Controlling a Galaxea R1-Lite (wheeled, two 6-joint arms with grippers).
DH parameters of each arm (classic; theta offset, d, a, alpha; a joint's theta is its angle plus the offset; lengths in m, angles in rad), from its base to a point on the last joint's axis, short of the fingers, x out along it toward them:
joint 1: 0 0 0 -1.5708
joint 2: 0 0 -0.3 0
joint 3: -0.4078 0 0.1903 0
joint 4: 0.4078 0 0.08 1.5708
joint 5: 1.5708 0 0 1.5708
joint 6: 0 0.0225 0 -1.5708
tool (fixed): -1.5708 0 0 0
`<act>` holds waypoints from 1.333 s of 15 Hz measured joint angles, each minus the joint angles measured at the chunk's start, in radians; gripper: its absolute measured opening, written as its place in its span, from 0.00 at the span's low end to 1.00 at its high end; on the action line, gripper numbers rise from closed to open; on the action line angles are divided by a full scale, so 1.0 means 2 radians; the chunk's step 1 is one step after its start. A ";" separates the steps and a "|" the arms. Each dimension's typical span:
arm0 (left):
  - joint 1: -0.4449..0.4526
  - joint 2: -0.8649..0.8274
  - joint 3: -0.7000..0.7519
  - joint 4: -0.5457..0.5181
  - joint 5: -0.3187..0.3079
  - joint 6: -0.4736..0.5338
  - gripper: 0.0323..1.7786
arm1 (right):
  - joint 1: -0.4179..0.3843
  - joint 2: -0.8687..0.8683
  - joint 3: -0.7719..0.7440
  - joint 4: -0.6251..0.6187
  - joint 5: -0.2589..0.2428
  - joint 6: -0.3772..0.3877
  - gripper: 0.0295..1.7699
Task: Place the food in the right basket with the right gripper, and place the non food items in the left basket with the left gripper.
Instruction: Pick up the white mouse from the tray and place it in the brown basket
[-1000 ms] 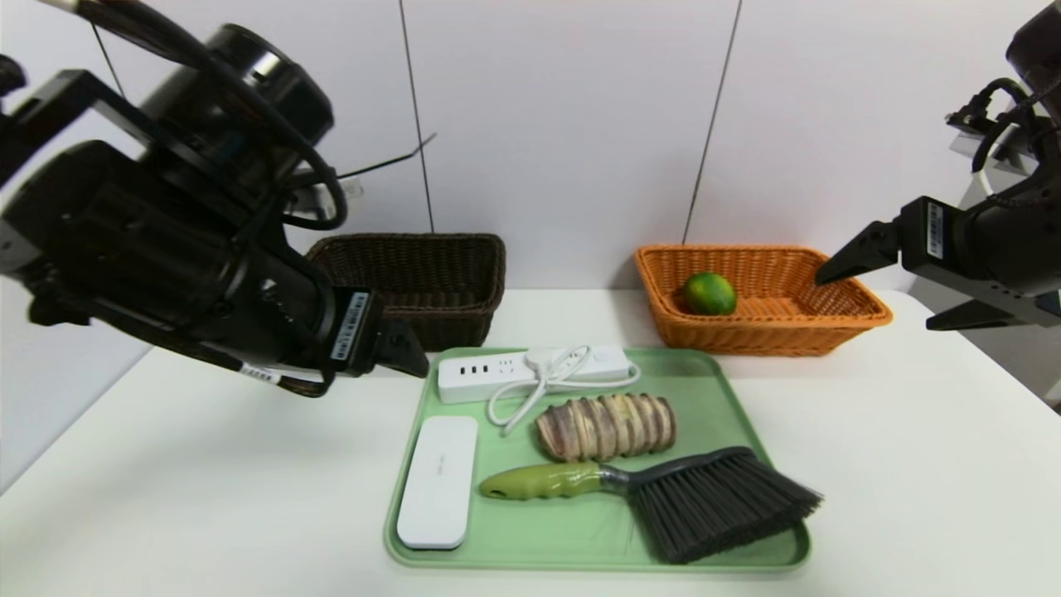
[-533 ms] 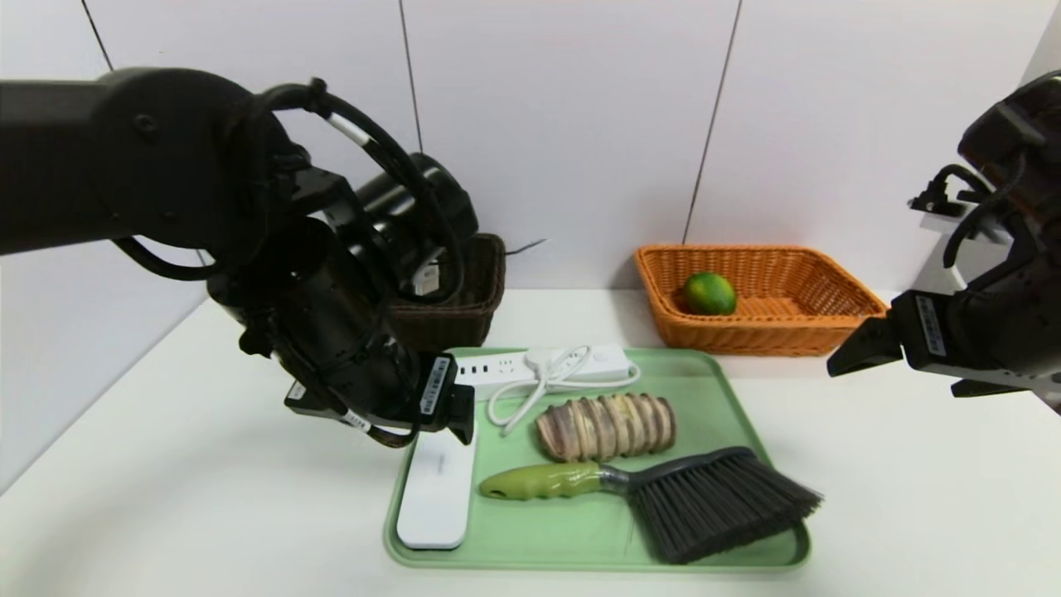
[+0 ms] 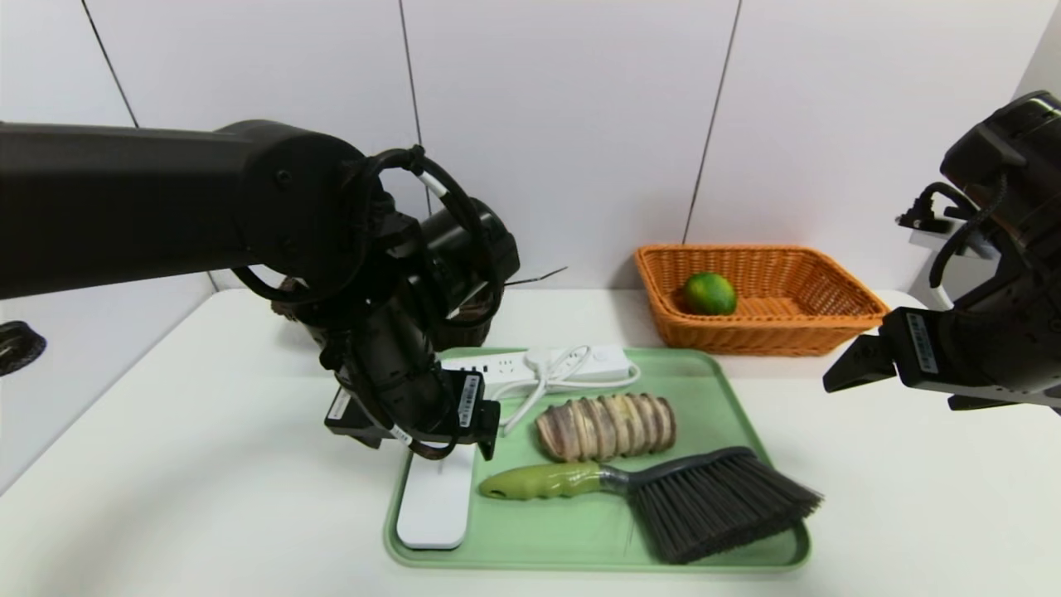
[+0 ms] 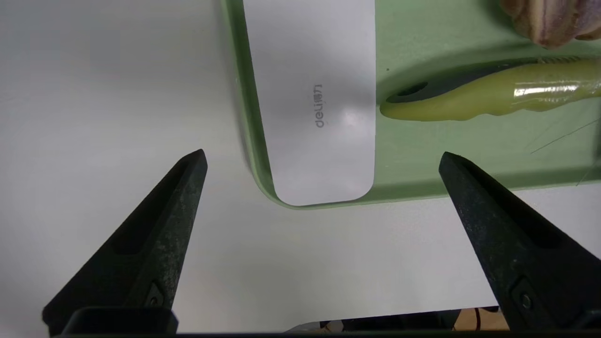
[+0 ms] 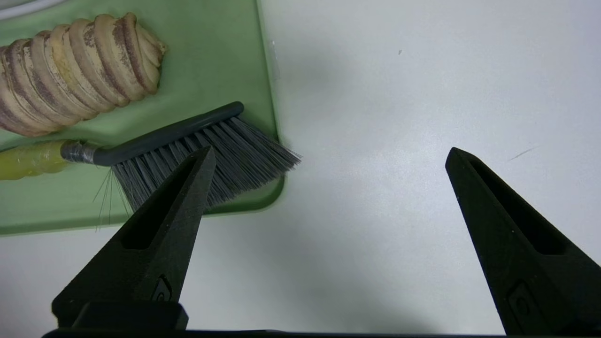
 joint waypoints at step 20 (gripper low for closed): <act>0.004 0.066 -0.029 0.003 -0.010 -0.053 0.98 | 0.000 -0.024 0.016 0.000 0.003 0.002 0.96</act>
